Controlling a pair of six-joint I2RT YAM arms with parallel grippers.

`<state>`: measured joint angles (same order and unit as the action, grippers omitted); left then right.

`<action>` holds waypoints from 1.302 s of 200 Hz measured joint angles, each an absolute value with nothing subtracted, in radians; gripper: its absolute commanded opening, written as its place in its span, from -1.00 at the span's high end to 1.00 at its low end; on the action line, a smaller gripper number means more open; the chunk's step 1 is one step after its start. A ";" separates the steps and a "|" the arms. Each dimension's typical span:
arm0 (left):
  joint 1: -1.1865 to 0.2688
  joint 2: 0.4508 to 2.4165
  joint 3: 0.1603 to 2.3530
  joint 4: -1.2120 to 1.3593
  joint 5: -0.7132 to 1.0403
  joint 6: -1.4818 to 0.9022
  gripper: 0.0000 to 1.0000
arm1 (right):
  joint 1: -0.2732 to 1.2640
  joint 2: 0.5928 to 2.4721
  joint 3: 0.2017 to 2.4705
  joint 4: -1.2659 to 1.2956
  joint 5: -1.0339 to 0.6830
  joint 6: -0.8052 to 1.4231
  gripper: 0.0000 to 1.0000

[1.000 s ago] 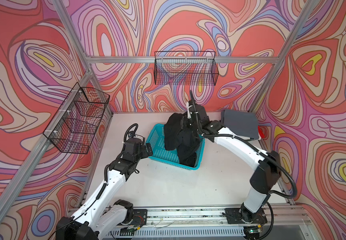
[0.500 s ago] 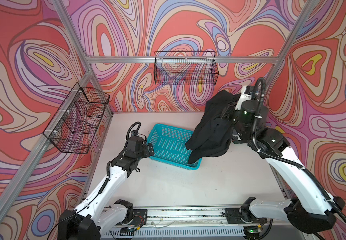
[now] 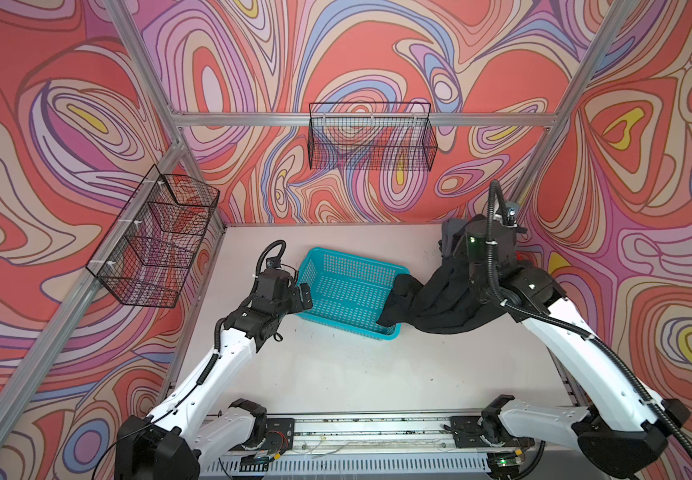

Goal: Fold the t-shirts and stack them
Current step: 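Lift the black t-shirt out of the basket with the right gripper, then grasp the teal basket rim with the left gripper while right holds shirt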

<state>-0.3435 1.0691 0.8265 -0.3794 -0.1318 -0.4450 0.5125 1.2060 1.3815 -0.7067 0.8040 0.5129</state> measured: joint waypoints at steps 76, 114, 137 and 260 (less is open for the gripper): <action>-0.401 1.031 0.836 -0.432 -0.131 -0.495 -1.00 | 0.463 1.277 0.951 -0.596 0.488 0.730 -0.17; -0.435 0.947 0.784 -0.453 -0.099 -0.615 -1.00 | 0.357 1.371 0.944 -0.515 0.326 0.693 -0.85; -0.500 0.923 0.713 -0.447 -0.073 -0.705 -1.00 | 0.334 1.388 0.945 -0.487 0.264 0.673 -0.87; -0.598 1.239 0.653 -0.194 0.010 -0.978 -0.41 | 0.335 1.427 0.842 -0.323 0.089 0.696 -0.84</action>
<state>-0.5976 1.2392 0.6525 -0.1940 0.0105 -0.9779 0.3351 1.4269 0.8425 -0.3225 0.0895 0.6960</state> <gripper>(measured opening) 0.812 0.923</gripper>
